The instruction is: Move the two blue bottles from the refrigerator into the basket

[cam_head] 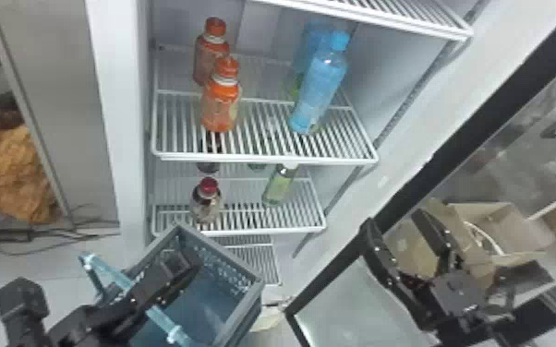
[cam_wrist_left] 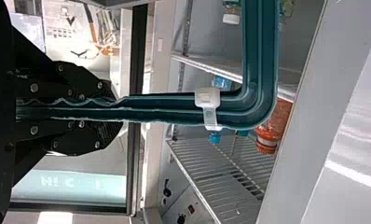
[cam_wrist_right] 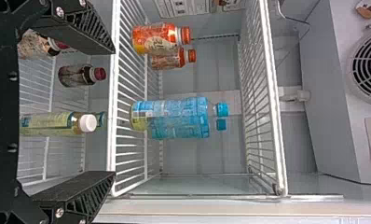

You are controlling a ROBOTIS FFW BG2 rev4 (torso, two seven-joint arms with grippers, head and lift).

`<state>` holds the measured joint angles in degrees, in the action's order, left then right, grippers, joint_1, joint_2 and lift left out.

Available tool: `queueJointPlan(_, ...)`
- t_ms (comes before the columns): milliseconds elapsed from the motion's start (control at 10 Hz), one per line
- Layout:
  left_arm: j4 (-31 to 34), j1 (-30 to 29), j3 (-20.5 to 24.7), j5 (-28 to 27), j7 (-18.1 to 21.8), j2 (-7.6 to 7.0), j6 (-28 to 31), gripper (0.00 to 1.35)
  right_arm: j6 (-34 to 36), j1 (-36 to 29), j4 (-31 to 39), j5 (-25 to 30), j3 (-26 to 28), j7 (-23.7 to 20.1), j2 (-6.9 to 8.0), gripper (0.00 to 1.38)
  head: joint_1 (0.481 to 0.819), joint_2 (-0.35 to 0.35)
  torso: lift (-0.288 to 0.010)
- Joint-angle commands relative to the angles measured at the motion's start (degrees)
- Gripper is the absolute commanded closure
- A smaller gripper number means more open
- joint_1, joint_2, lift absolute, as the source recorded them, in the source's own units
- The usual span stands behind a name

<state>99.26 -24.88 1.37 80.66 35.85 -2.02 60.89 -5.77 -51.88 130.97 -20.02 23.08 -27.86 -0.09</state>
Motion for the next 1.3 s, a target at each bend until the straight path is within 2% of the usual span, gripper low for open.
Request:
queueJointPlan(0,0.1,0.0,0.0,0.1,0.0,0.00,0.0,1.20,0.0,1.4,-1.2,0.0,0.0,0.0,0.14,0.13,0.695,-0.350,0.000)
queueJointPlan(300,0.1,0.0,0.0,0.1,0.0,0.00,0.0,1.20,0.6,6.5,-3.5,0.3,0.0,0.3,0.00,0.13,0.695,-0.350,0.000)
queueJointPlan(800,0.0,0.1,0.0,0.1,0.0,0.00,-0.1,1.20,6.0,13.8,-6.6,2.1,-2.4,0.3,-1.49,0.11,0.695,-0.350,0.000)
queueJointPlan(1100,0.1,0.0,0.0,0.2,0.0,0.00,-0.1,1.20,9.1,22.6,-11.4,3.8,-3.2,0.3,-2.02,0.12,0.695,-0.350,0.000)
queueJointPlan(1200,0.0,0.0,0.0,0.5,0.0,0.00,-0.1,1.20,9.1,25.3,-14.0,3.8,-4.0,0.4,-2.73,0.11,0.695,-0.350,0.000)
